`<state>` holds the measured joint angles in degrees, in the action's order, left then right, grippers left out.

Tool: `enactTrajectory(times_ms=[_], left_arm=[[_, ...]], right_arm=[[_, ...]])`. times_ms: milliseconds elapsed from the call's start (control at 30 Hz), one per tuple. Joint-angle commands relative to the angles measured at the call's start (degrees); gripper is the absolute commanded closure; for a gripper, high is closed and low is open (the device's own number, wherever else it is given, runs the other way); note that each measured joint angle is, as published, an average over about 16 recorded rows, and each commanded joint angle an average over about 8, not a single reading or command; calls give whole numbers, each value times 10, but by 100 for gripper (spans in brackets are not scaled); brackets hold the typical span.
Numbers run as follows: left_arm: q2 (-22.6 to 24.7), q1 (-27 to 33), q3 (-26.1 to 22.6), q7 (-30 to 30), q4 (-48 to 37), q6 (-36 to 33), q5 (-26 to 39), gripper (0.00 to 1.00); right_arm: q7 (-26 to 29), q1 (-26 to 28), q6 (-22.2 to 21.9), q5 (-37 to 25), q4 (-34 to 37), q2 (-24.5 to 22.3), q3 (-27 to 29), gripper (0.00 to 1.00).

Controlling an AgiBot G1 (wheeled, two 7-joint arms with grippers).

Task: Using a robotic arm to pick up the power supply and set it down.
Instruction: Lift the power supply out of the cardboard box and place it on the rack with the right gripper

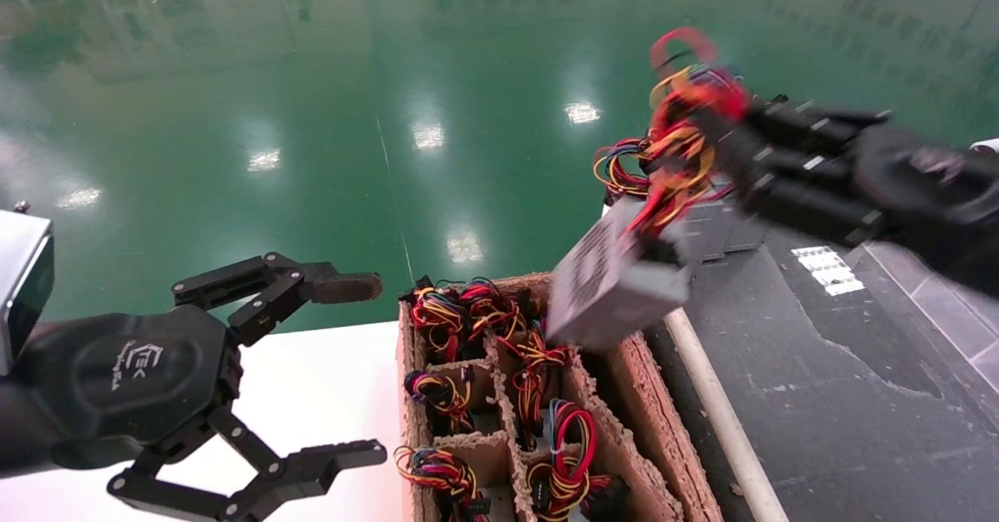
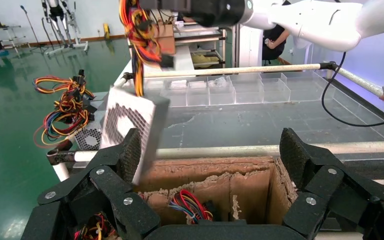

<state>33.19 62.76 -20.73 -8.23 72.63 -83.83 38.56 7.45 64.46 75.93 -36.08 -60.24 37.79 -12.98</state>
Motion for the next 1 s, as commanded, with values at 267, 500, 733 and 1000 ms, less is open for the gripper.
enactTrajectory(times_ms=[267,500,733,1000], left_arm=[[0,0,0,0,0,0,0,0],[0,0,0,0,0,0,0,0],[0,0,0,0,0,0,0,0],[0,0,0,0,0,0,0,0]], right_arm=[[-29,28,26,1,98,-40,22,100],[-54,42,52,-14,168,-72,25,100],[-79,54,83,-39,228,-81,13,100],[-97,88,100,-87,287,-56,-19,100]])
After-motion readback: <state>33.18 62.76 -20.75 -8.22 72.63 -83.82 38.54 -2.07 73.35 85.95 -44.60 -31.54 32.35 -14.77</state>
